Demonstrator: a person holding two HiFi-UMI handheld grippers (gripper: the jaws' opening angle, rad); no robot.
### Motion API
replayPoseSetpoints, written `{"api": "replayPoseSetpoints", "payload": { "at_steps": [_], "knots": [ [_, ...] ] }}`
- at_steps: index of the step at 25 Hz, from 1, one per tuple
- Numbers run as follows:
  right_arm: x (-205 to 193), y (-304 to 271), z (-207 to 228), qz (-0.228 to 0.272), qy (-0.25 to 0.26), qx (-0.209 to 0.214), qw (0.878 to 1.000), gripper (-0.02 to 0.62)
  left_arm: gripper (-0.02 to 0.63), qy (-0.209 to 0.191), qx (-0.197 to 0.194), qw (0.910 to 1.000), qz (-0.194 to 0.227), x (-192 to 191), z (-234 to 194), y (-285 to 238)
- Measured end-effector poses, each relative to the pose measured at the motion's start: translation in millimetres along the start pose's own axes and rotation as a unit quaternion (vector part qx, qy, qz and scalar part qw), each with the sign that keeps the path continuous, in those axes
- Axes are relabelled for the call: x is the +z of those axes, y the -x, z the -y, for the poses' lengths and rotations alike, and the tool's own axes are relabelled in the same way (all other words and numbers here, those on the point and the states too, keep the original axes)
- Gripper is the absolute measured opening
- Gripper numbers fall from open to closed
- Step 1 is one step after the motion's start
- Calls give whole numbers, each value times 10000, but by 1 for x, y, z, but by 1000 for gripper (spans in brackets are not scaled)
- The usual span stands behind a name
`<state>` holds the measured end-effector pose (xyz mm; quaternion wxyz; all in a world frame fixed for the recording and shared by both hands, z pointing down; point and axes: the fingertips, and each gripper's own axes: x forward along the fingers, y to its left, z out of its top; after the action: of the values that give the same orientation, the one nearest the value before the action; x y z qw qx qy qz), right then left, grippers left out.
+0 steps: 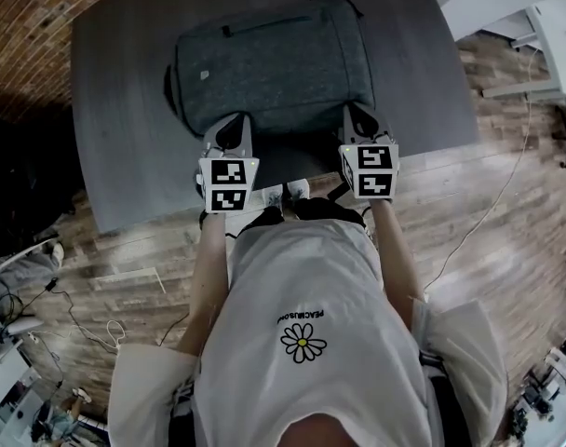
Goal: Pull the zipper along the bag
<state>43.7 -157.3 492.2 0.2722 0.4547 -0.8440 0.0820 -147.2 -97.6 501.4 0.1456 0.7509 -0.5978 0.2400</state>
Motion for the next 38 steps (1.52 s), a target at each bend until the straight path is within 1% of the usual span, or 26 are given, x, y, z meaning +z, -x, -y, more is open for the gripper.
{"api": "replayPoseSetpoints", "payload": {
  "at_steps": [2,4,10,14,19,21,23,25,28,29,30,32,34,36,38],
  "knots": [
    [5,-12,12,29,4,-40,10000,0,0,11,-84,9999,-100,4,3,-10],
    [12,-27,21,46,30,-77,10000,0,0,108,-126,9998,-143,8,2,-20],
    [37,-77,51,71,147,-108,9998,0,0,476,-98,9986,-215,25,-6,-57],
    [50,-101,69,22,195,-88,9998,0,0,428,-124,9987,-253,37,-8,-79],
    [59,-118,78,-46,273,-57,9996,0,0,484,-109,9984,-283,46,-13,-93],
    [60,-120,80,-54,193,-44,9998,0,0,443,-179,9983,-330,48,-13,-94],
    [63,-115,78,-22,0,8,10000,2,-2,308,-292,9986,-329,52,-14,-88],
    [68,-97,73,141,-257,42,9996,2,-2,104,-293,9995,-104,63,-17,-76],
    [70,-57,46,535,-501,110,9972,9,0,-350,-14,9984,454,88,-33,-63],
    [64,-49,31,553,-525,195,9969,105,0,-507,101,9969,590,94,-41,-63],
    [55,-45,15,503,-531,253,9970,168,0,-644,205,9955,671,98,-49,-64],
    [31,-47,-13,280,-487,199,9982,169,0,-833,295,9938,678,99,-60,-70],
    [10,-55,-35,-2,-376,84,9993,169,0,-925,180,9943,506,91,-62,-78],
    [-2,-66,-47,-215,-201,-30,9996,173,-1,-994,38,9946,278,81,-59,-87],
    [-6,-77,-53,-328,-13,-157,9993,173,-2,-1023,2,9946,173,75,-58,-94]
  ]
}}
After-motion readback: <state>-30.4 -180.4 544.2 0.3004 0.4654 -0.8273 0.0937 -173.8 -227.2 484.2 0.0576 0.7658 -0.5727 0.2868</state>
